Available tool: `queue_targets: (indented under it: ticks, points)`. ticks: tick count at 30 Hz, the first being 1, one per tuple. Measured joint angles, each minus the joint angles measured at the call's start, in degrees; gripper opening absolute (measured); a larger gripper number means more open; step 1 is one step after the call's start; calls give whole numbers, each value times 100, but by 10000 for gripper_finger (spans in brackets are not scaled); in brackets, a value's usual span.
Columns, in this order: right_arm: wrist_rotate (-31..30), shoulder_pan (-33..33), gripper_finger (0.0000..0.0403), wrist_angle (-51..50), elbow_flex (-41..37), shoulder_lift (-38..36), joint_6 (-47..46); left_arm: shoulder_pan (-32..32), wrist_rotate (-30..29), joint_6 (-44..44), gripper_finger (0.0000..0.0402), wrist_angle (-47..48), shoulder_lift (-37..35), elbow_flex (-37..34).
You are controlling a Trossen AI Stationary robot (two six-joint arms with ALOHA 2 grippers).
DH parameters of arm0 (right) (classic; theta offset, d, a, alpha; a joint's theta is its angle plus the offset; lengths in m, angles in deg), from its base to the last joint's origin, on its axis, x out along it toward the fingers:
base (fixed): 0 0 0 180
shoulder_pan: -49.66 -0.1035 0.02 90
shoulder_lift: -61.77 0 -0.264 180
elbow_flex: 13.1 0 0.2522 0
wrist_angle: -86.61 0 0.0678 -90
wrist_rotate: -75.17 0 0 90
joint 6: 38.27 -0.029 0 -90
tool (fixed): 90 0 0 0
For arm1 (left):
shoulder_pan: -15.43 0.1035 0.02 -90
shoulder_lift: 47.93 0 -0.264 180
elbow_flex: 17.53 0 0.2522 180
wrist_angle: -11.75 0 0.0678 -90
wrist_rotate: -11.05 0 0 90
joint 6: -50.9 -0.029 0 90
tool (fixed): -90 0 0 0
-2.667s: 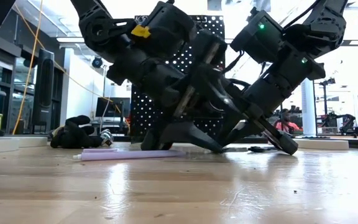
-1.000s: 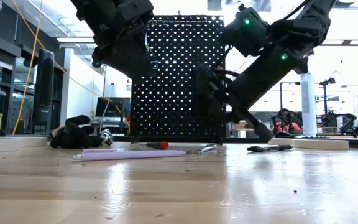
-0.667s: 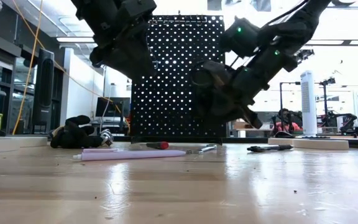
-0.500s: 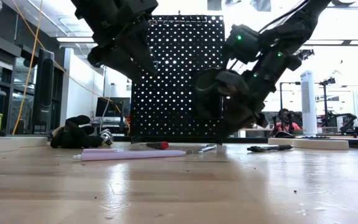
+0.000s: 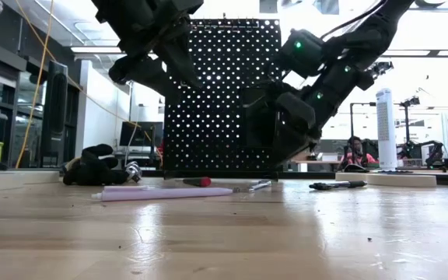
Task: Hang tools onto peg board
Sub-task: Hang the wrench onto the peg board
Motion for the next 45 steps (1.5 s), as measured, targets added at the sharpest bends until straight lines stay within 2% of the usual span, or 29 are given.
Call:
queue_targets:
  ticks: [9, 16, 26, 31, 38, 42, 45]
  points:
    - [-177, 14, 0, 412, 0, 290, 18, 0, -2, 69, 204, -183, -2, 0]
    - [-159, 40, 0, 369, 0, 399, 81, 0, -7, 101, 204, -183, -2, 0]
    - [-323, 22, 0, 389, 24, 633, -470, 0, -17, 98, 204, -166, -2, 0]
    - [-377, -9, 0, -111, 23, 624, -1739, 0, -15, 38, 204, -141, -2, 0]
    - [-555, -234, 0, -403, 22, 616, -4371, 9, -108, -357, 204, -144, 2, 0]
    - [-700, -446, 0, -289, 2, 632, -5992, 9, -376, -363, 204, -142, 4, 0]
    - [-875, -612, 0, -70, -22, 655, -6791, 9, -703, -529, 204, -182, 4, -22]
